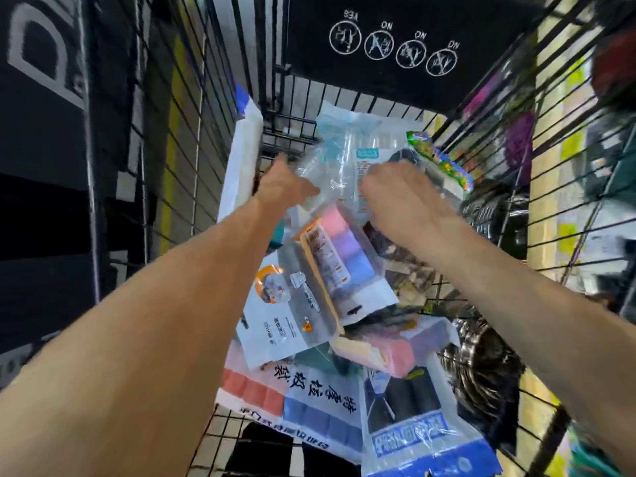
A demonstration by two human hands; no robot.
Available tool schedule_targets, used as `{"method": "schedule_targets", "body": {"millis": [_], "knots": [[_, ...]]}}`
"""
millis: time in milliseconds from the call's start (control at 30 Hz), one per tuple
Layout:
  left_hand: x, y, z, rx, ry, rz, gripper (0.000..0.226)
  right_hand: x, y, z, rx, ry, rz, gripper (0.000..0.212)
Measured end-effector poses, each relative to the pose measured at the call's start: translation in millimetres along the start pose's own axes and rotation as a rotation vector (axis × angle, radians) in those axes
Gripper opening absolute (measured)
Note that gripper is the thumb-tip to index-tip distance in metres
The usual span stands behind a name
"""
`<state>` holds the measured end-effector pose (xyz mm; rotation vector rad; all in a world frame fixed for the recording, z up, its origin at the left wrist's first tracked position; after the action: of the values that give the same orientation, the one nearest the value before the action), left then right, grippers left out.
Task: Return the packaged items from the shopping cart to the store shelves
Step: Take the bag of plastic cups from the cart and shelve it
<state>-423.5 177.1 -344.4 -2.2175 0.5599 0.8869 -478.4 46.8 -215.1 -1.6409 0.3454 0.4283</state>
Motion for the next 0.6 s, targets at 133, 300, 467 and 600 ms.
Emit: {"method": "schedule_targets", "body": {"millis": [133,300,467,600], "knots": [[6.1,8.2,1.9,0.04,-0.062,0.112,0.107,13.4,15.9,-27.5,0.384,0.124,-0.112,0.03],[2.5,11.8,-11.4,0.131,-0.01,0.112,0.093,4.2,11.6,-37.4,0.447,0.205,-0.247,0.044],[-15.0,22.6,-21.0,0.14,0.017,0.178,0.125,-13.6,9.1,-45.8,0.565,0.269,-0.345,0.037],[-12.4,45.3,-31.7,0.275,0.015,0.194,0.138,-35.5,8.6,-67.2,0.717,0.4,-0.475,0.031]]}}
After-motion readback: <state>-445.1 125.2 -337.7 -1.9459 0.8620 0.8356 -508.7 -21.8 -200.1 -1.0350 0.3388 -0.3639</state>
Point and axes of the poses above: each hand's wrist, its own x-axis towards the middle knuckle, its own y-axis out of the palm, z = x × y, the point moved 9 cm from there along x, towards the middle knuckle, and after that the axes turned 6 degrees about y, right-handed, at the moved point
